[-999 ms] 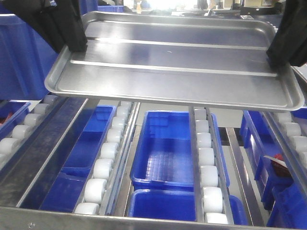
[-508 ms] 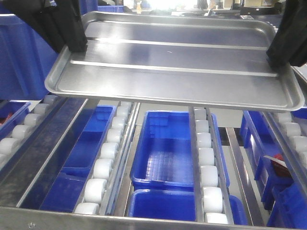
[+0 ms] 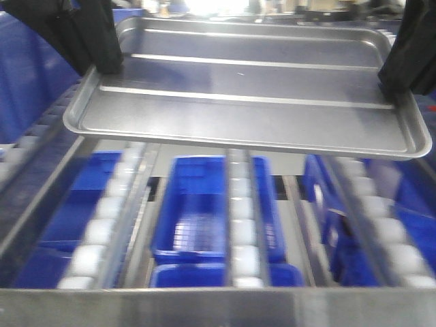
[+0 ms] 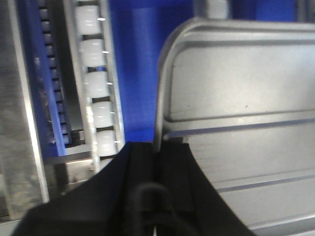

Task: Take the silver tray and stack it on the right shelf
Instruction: 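Hold the tray level with both grippers while the base drives to another shelf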

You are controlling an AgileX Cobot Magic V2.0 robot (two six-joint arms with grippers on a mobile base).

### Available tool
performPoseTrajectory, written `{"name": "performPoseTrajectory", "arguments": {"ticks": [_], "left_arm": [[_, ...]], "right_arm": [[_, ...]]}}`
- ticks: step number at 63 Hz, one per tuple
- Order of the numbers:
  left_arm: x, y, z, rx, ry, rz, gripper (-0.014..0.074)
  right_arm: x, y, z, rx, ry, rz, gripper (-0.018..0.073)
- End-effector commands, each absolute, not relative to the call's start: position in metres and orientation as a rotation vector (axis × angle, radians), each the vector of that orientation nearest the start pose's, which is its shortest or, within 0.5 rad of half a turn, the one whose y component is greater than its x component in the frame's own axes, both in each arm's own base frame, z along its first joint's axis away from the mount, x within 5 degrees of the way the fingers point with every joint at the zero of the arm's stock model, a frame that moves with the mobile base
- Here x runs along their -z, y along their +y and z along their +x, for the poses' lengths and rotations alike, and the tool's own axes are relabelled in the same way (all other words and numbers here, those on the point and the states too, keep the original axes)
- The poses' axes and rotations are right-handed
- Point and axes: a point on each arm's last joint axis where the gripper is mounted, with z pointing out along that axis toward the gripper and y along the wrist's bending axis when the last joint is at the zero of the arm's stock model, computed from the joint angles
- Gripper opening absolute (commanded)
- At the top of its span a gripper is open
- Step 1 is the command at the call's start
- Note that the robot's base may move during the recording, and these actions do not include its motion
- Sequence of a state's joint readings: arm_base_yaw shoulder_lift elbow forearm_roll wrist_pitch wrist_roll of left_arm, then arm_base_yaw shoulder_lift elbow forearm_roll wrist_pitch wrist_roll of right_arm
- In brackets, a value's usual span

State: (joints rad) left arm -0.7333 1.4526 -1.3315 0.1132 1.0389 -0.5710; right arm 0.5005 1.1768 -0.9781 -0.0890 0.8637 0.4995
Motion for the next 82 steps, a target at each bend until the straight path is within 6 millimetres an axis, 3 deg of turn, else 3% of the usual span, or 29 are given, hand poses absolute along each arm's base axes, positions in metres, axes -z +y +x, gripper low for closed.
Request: {"name": "performPoseTrajectory", "arguments": {"ticks": [1, 82], "left_arm": [[-0.3649, -0.1863, 0.2274, 0.283, 2.553, 0.259, -0.0093], [-0.3649, -0.1865, 0.2272, 0.288, 2.556, 0.257, -0.0093]], "right_arm": [[-0.3311, 0.0993, 0.2045, -0.222, 2.508, -0.1, 0.0057], [-0.3311, 0.0993, 0.2045, -0.222, 2.508, -0.1, 0.0057]]}}
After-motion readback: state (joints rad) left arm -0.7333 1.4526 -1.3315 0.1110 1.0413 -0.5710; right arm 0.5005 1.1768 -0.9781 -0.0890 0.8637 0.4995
